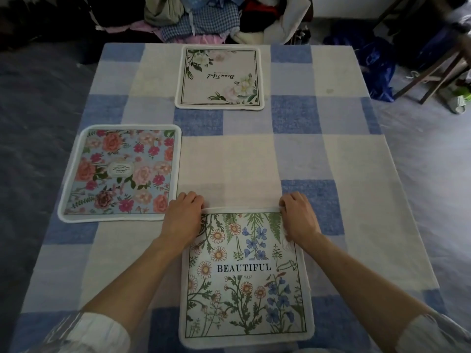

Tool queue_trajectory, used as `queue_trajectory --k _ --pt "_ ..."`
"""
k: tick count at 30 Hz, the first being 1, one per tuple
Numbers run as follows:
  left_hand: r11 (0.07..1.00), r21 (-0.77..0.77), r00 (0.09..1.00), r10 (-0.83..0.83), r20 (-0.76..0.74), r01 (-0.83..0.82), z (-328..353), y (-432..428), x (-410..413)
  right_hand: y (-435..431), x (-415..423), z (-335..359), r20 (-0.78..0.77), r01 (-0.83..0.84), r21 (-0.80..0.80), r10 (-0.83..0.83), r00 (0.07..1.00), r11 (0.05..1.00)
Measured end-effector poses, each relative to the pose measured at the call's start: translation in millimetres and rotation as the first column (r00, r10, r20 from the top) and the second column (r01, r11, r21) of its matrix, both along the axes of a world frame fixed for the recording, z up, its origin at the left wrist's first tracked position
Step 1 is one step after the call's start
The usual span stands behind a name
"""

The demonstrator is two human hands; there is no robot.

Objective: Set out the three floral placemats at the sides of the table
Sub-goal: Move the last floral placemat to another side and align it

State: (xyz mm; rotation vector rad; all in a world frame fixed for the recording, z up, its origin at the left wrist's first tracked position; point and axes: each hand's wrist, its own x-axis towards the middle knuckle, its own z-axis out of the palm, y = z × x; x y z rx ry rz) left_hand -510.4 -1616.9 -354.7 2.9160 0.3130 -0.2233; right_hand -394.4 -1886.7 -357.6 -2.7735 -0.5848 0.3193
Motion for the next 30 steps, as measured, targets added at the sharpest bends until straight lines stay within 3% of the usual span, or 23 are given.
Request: queue_trajectory --k 6,15,30 --pt "0.998 0.045 0.999 0.045 0.027 -0.046 4 9 7 13 5 4 0.040 -0.010 0.047 0.008 0.999 0.999" --pt "0.997 -0.064 0.998 0.053 0.027 -0.051 -6 8 1 9 1 -3 -0.024 0.003 0.018 -0.003 1.000 1.000" --pt "0.995 -0.099 0.999 0.032 0.028 -0.029 -7 6 -7 6 -8 -6 -0.065 0.030 0.005 -0.029 0.997 1.000"
